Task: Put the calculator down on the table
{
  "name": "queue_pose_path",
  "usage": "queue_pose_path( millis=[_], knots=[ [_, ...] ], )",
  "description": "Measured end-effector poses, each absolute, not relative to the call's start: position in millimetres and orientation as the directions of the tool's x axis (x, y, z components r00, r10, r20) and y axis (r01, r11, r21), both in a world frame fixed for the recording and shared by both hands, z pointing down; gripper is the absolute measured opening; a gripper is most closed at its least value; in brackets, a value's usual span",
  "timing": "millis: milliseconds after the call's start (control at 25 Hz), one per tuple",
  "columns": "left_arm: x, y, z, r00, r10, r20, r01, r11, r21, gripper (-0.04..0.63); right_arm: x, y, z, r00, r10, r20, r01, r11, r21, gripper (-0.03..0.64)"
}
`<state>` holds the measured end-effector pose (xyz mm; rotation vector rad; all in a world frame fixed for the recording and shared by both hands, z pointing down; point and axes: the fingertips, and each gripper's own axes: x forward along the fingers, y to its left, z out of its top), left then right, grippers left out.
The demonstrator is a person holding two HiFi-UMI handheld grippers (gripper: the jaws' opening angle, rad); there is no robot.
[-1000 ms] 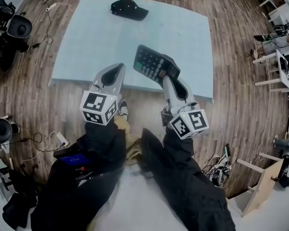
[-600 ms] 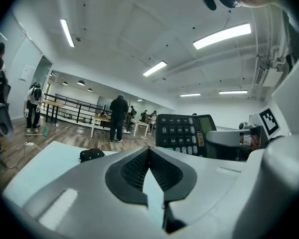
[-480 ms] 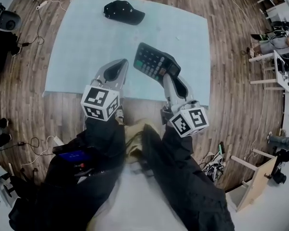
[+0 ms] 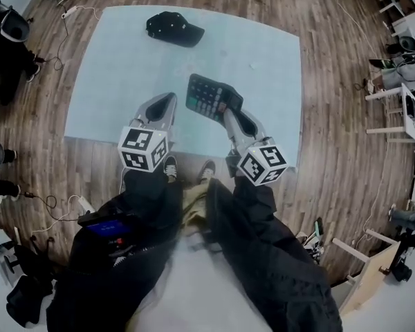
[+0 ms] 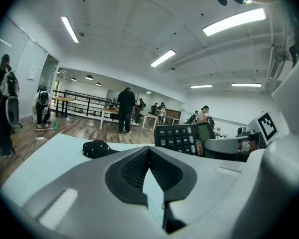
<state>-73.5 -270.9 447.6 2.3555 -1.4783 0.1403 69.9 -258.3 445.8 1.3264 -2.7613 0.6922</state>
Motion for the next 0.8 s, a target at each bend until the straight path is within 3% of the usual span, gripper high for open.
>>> queue_pose_path(
  millis=[800],
  knots=[
    [-51.5, -254.9, 637.4, 0.483, -0.631, 0.607, -0.875, -0.320, 0.364, -0.002, 63.8, -262.9, 640.8, -0.668, -0.565, 0.484, -0.707, 0.276, -0.652, 0.054]
  ],
)
